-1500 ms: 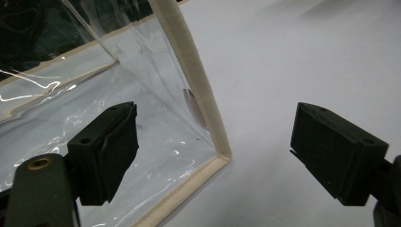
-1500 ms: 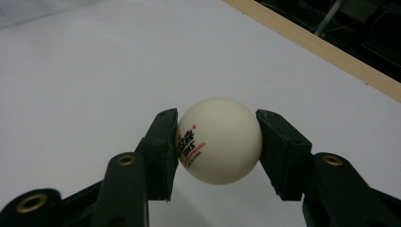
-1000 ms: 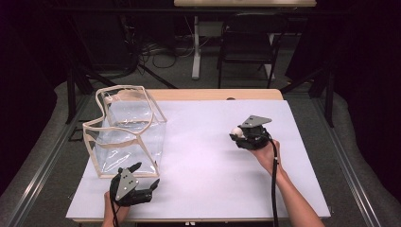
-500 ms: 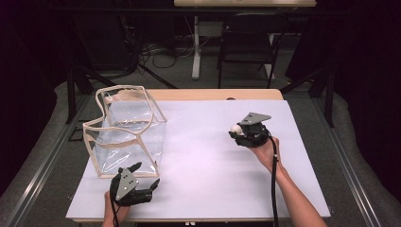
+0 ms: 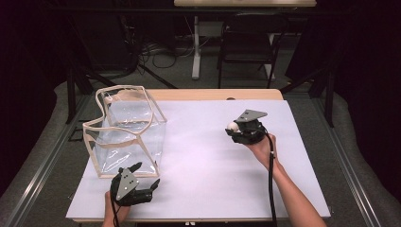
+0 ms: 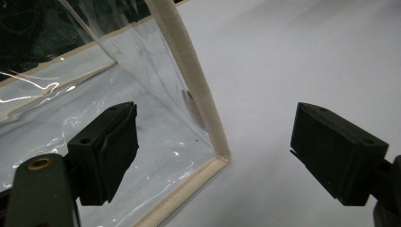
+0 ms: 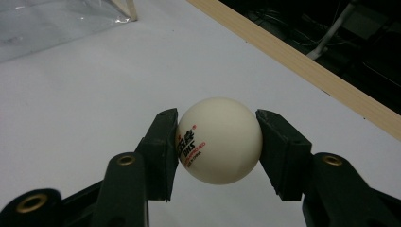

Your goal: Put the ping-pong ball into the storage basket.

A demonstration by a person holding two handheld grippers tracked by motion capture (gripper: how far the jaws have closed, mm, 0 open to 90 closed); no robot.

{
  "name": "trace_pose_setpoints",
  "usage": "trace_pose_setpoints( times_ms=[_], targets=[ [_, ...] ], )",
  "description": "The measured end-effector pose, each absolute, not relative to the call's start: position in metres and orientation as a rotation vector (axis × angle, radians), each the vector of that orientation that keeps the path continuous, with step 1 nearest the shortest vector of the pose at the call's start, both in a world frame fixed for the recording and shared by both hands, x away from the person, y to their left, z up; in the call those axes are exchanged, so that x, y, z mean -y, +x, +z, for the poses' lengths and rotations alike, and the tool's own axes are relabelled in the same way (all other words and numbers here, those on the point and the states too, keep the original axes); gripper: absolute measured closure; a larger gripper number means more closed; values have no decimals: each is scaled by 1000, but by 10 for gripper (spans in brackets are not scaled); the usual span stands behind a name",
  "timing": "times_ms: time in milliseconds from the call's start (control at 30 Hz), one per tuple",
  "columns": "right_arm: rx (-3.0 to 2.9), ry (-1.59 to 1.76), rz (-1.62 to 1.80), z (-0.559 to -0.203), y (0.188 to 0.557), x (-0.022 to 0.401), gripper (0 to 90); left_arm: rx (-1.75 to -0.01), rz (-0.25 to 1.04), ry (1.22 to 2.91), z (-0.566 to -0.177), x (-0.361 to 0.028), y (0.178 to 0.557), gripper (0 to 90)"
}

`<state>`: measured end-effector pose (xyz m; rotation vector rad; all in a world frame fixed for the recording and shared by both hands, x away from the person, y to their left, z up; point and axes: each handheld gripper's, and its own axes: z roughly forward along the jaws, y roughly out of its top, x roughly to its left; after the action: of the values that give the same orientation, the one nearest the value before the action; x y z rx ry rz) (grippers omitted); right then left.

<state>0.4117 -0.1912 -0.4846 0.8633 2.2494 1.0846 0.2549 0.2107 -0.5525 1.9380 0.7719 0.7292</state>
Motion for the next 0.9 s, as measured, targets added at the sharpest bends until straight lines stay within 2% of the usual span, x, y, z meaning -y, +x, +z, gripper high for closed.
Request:
trace_pose_setpoints(
  times_ms=[900],
  targets=[
    [-2279, 809, 1085, -478, 420, 169, 508, -771, 732, 1941, -553, -211, 255, 159]
  ],
)
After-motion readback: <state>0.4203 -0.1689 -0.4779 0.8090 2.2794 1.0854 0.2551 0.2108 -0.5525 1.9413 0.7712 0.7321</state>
